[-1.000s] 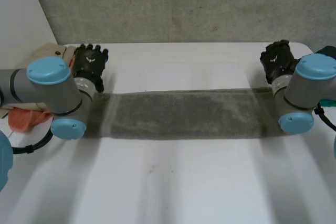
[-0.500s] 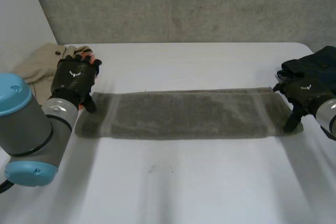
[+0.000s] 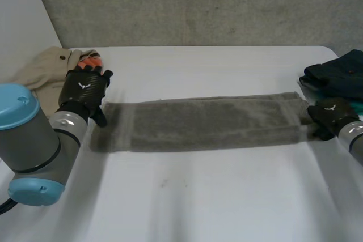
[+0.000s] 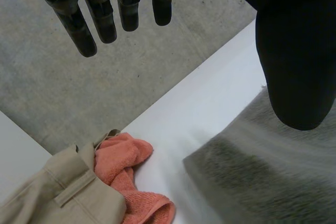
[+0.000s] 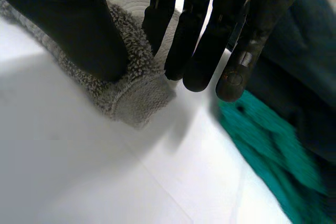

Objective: Fold the laundry.

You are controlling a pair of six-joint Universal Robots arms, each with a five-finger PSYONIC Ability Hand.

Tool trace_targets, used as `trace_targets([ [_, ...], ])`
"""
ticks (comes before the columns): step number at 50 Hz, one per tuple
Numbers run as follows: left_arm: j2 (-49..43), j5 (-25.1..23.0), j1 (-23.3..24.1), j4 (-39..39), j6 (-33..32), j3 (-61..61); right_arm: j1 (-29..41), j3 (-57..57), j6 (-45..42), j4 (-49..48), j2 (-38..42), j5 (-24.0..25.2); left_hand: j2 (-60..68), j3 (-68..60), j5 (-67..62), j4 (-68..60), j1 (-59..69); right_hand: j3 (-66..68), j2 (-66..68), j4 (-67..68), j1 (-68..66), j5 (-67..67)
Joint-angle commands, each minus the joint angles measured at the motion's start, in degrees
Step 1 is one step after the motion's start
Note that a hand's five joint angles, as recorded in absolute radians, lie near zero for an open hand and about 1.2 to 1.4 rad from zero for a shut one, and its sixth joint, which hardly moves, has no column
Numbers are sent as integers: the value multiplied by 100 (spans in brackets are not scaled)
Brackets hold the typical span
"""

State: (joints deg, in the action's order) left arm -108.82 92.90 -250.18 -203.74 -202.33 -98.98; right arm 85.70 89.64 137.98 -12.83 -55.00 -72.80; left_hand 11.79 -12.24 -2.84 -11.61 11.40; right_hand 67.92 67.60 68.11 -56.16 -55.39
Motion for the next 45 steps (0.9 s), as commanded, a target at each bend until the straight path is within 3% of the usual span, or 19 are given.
trace_targets([
  [1, 80, 0, -13, 10, 0, -7, -580, 326, -332, 166, -529, -24, -179, 224, 284, 161, -140, 1208, 1240, 1189, -2384, -1461],
  [8, 282, -9, -75, 54, 9, -148, -1353, 432, -1018, 527, -986, -182, -179, 224, 284, 161, -140, 1208, 1240, 1189, -2384, -1461],
  [13, 370, -9, -101, 54, 9, -192, -1109, 352, -1072, 580, -1310, -226, -179, 224, 284, 161, -140, 1208, 1240, 1189, -2384, -1461],
  [17, 423, -9, -128, 54, 9, -192, -90, 151, -879, 510, -1689, -200, -179, 224, 284, 161, -140, 1208, 1240, 1189, -2384, -1461],
  [22, 607, -9, -145, 54, 35, -183, 1561, -473, -465, 431, -1611, -156, -179, 224, 284, 161, -140, 1208, 1240, 1189, -2384, -1461],
  [29, 765, -9, -145, 54, 115, -192, 3941, -1474, -552, -104, -365, -7, -179, 224, 284, 161, -140, 1208, 1240, 1189, -2384, -1461],
  [33, 809, 0, -145, 63, 202, -218, 4743, -1712, -719, -412, 312, 256, -179, 224, 284, 161, -140, 1208, 1240, 1189, -2384, -1461],
  [38, 774, -9, -137, 63, 229, -227, 5114, -1704, -974, -466, 912, 609, -179, 224, 284, 161, -140, 1208, 1240, 1189, -2384, -1461],
  [39, 766, -18, -128, 63, 229, -227, 5150, -1704, -1001, -475, 956, 600, -179, 224, 284, 161, -140, 181, 213, 163, -1357, -435],
  [40, 757, -35, -110, 63, 229, -218, 5159, -1704, -992, -475, 956, 487, -179, 224, 284, 161, -140, -3859, -3827, -3878, 2683, 3605],
  [41, 757, -35, -101, 54, 229, -218, 5159, -1704, -975, -475, 930, 425, -179, 224, 284, 161, -140, -5648, -5616, -5667, 4472, 5394],
  [45, 730, -44, -49, 45, 211, -148, 5124, -1626, -554, -448, 562, -163, -179, 224, 284, 161, -140, -5792, -5760, -5811, 4616, 5539],
])
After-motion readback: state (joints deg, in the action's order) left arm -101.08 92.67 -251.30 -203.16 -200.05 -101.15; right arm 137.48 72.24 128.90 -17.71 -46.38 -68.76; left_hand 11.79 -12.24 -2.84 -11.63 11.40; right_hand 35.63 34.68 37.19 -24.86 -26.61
